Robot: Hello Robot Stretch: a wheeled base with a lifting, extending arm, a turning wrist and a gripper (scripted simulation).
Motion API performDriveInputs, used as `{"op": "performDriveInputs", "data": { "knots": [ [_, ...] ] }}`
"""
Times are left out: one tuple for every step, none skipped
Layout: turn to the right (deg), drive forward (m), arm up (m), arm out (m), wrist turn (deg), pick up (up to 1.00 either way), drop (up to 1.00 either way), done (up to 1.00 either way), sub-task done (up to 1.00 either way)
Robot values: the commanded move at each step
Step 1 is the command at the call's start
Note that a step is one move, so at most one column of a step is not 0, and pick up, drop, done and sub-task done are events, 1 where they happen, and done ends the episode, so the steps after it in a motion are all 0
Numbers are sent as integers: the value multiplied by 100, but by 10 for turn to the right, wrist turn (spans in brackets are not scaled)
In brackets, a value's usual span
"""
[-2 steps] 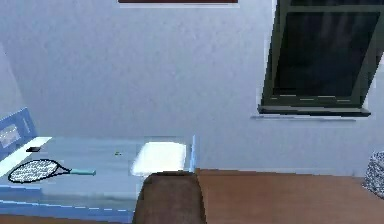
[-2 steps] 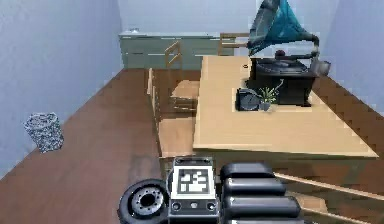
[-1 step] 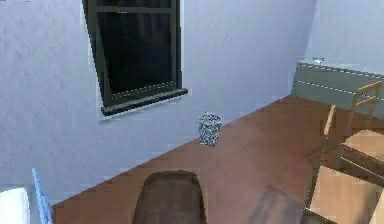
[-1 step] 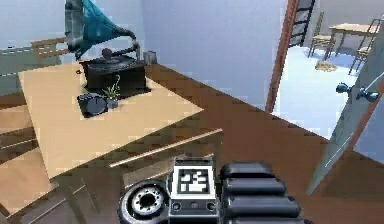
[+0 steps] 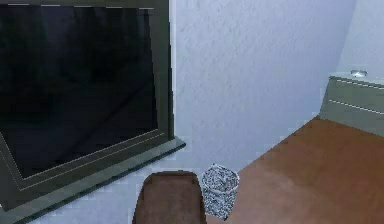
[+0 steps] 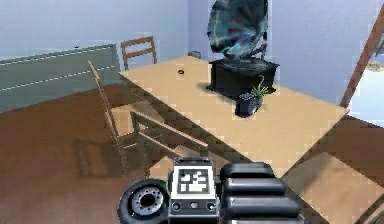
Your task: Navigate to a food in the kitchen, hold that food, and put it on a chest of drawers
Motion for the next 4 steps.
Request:
{"op": "performDriveInputs", "data": {
  "knots": [
    [60, 0, 0, 0, 0, 0, 0, 0, 0],
    [0, 25, 0, 0, 0, 0, 0, 0, 0],
    [420, 0, 0, 0, 0, 0, 0, 0, 0],
    [0, 100, 0, 0, 0, 0, 0, 0, 0]
  ]
}}
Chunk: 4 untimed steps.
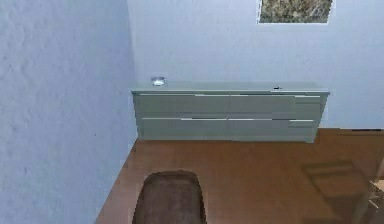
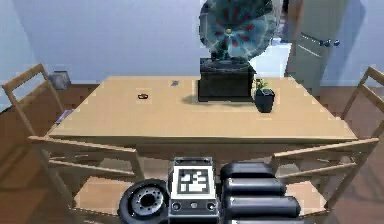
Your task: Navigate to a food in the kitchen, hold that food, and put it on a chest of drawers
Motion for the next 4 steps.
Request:
{"op": "performDriveInputs", "data": {
  "knots": [
    [0, 95, 0, 0, 0, 0, 0, 0, 0],
    [450, 0, 0, 0, 0, 0, 0, 0, 0],
    [180, 0, 0, 0, 0, 0, 0, 0, 0],
    [0, 100, 0, 0, 0, 0, 0, 0, 0]
  ]
}}
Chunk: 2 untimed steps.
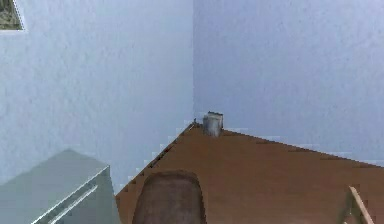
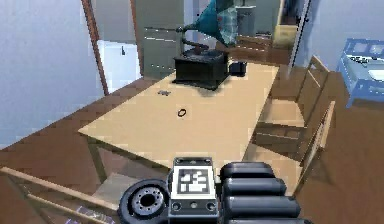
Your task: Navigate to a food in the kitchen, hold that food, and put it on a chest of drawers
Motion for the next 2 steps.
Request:
{"op": "performDriveInputs", "data": {
  "knots": [
    [120, 0, 0, 0, 0, 0, 0, 0, 0],
    [0, 15, 0, 0, 0, 0, 0, 0, 0]
  ]
}}
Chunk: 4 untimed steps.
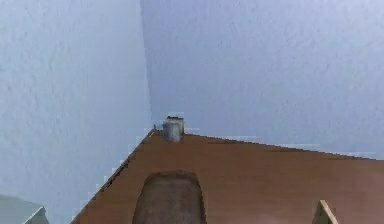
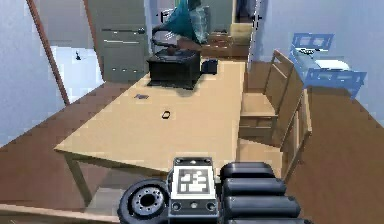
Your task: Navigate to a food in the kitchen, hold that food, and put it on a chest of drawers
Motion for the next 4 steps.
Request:
{"op": "performDriveInputs", "data": {
  "knots": [
    [120, 0, 0, 0, 0, 0, 0, 0, 0],
    [0, 75, 0, 0, 0, 0, 0, 0, 0],
    [390, 0, 0, 0, 0, 0, 0, 0, 0],
    [0, 80, 0, 0, 0, 0, 0, 0, 0]
  ]
}}
